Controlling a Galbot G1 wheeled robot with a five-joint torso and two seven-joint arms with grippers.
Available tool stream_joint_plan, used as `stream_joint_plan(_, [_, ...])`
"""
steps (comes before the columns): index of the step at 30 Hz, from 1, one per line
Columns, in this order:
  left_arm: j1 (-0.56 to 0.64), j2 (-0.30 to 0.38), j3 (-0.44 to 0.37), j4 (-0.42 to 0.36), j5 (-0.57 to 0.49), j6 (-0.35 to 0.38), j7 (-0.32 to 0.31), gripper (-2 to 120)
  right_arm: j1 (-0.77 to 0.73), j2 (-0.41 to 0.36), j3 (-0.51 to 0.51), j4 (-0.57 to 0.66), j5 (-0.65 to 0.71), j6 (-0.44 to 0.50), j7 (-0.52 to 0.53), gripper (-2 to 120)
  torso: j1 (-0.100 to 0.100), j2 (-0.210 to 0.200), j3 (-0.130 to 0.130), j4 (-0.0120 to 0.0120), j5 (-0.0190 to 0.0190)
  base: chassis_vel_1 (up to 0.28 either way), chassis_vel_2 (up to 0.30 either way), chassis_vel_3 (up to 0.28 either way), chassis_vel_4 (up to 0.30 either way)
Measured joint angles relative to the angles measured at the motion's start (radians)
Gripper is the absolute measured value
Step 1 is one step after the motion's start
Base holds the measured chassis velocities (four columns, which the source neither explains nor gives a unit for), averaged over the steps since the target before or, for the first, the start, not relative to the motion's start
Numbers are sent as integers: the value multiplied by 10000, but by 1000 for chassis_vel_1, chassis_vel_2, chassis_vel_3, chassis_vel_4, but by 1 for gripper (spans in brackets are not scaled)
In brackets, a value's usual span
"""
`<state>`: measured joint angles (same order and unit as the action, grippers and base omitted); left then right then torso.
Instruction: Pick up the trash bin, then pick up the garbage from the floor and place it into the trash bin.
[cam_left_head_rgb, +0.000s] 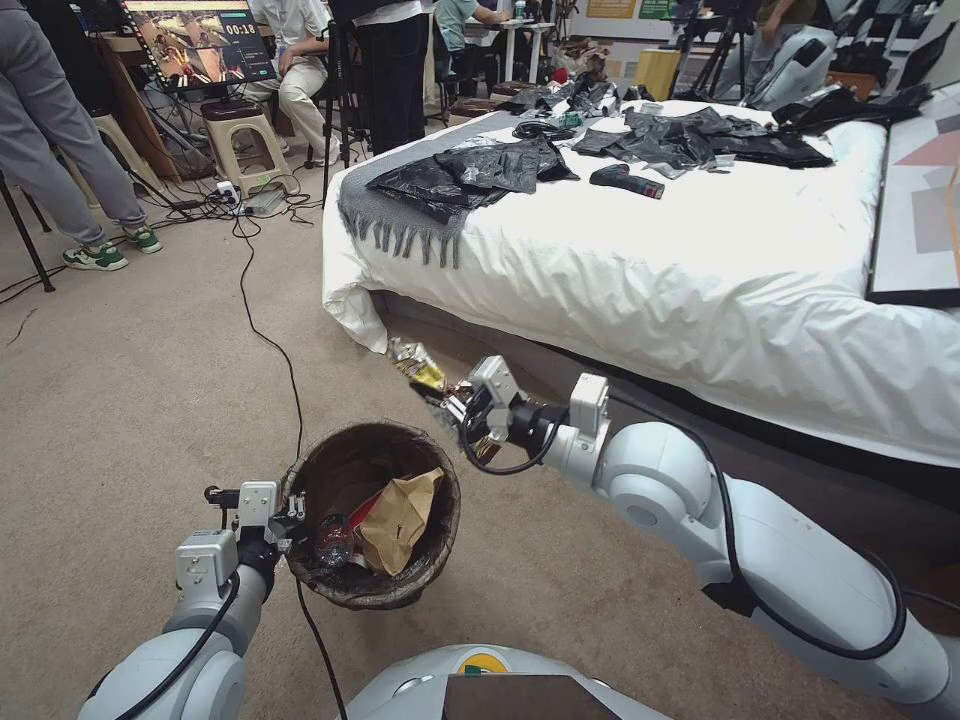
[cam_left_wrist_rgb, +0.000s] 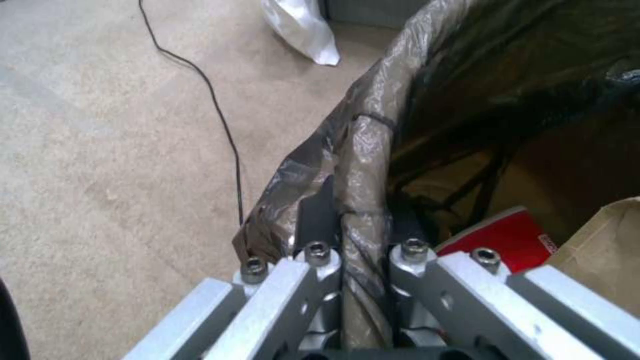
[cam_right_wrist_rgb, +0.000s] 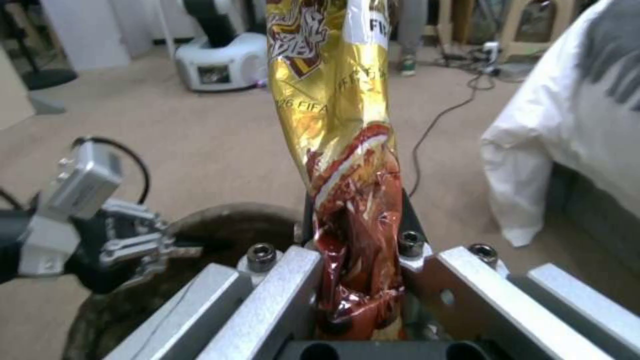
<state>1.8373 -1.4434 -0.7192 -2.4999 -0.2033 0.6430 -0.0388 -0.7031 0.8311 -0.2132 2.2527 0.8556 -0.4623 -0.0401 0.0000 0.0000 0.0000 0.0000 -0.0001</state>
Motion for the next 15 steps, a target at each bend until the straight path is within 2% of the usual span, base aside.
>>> stream_joint_plan(5, [-23, 3, -2, 0, -3, 1, 0, 2, 260, 35, -534, 2, -1, -116, 70, 0, 0, 0, 0, -1, -1, 0, 0, 0, 0])
stream_joint_plan(8, [-105, 12, 0, 0, -26, 9, 3, 2, 569, 82, -1395, 106, 27, -325, 382, 0, 0, 0, 0, 0, 0, 0, 0, 0, 0])
stream_joint_plan(15, [-185, 52, -18, 0, -81, 15, 7, 2, 641, 74, -1893, 267, 177, -531, 762, 0, 0, 0, 0, -1, 0, 0, 0, 0, 0])
